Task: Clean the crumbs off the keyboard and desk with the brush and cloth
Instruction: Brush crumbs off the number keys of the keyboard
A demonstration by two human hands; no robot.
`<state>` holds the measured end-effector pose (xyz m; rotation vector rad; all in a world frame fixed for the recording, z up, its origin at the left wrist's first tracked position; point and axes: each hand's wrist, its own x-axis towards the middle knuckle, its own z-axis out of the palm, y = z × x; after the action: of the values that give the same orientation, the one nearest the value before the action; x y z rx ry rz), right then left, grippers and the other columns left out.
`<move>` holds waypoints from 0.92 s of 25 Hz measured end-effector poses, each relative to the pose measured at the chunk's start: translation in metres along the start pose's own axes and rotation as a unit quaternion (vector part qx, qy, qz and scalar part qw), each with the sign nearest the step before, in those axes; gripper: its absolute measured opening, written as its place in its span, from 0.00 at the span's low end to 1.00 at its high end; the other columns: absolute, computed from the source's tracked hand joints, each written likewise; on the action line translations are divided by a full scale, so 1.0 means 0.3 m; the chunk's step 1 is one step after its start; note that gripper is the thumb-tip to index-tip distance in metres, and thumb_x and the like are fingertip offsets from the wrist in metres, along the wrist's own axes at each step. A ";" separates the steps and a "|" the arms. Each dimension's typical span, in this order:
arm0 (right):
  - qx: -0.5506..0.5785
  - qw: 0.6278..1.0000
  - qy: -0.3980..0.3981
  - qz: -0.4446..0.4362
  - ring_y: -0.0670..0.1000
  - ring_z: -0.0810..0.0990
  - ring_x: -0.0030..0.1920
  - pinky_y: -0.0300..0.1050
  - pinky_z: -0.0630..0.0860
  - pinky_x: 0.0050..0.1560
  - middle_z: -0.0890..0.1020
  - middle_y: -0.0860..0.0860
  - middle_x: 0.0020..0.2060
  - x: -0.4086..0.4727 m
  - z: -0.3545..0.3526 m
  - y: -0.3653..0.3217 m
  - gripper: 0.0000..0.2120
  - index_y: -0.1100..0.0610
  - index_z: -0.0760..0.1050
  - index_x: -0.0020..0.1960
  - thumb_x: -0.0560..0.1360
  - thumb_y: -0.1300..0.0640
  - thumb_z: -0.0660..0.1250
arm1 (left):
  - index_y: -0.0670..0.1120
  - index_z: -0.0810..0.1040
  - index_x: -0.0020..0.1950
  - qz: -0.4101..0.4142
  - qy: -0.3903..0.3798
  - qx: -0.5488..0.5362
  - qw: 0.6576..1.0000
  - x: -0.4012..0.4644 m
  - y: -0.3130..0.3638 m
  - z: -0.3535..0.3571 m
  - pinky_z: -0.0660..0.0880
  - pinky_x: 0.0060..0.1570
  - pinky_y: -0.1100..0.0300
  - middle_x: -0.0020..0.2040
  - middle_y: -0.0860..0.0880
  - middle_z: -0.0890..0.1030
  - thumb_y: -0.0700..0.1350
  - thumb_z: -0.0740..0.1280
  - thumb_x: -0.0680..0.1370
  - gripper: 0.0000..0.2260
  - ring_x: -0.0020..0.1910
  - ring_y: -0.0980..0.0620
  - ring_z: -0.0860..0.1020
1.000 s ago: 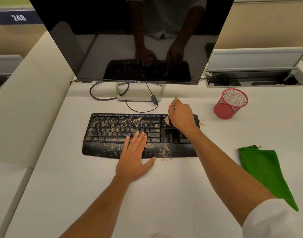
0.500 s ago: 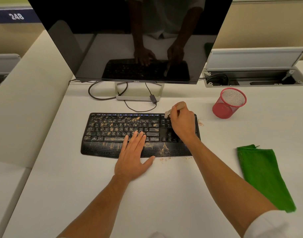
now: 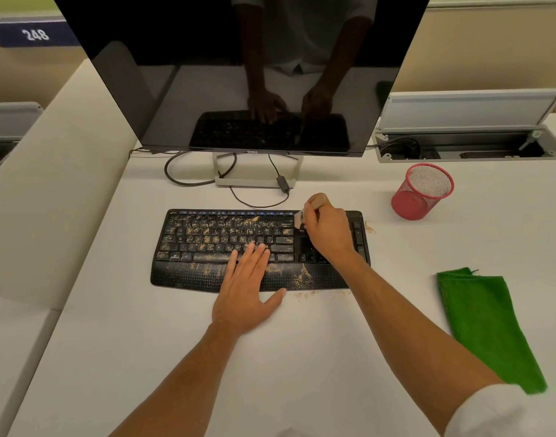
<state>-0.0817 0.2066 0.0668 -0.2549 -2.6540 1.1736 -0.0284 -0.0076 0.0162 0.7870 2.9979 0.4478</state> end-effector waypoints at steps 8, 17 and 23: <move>0.022 0.997 0.058 0.041 0.43 0.76 0.33 0.38 0.68 0.31 0.80 0.49 0.38 0.035 -0.006 0.016 0.12 0.59 0.74 0.54 0.85 0.51 0.58 | 0.47 0.55 0.80 0.001 -0.003 0.001 1.000 0.001 -0.003 0.000 0.42 0.78 0.48 0.81 0.52 0.53 0.66 0.56 0.79 0.36 0.80 0.55 0.44; 0.027 0.993 0.063 0.093 0.52 0.80 0.32 0.49 0.78 0.38 0.79 0.53 0.30 -0.001 -0.076 0.044 0.20 0.60 0.73 0.38 0.83 0.52 0.52 | 0.47 0.55 0.81 0.001 -0.006 0.006 1.000 0.004 -0.003 0.001 0.41 0.77 0.48 0.81 0.52 0.53 0.67 0.55 0.79 0.37 0.80 0.55 0.43; -0.003 0.997 0.027 0.073 0.53 0.81 0.37 0.46 0.78 0.38 0.82 0.56 0.36 0.042 -0.073 0.027 0.12 0.59 0.73 0.50 0.84 0.56 0.54 | 0.46 0.56 0.80 0.002 0.002 -0.003 1.000 0.000 -0.004 0.003 0.42 0.78 0.48 0.81 0.51 0.54 0.66 0.57 0.79 0.36 0.80 0.55 0.45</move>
<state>-0.0873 0.2305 0.0767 -0.4817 -2.6298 1.1824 -0.0289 -0.0082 0.0150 0.7931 2.9979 0.4583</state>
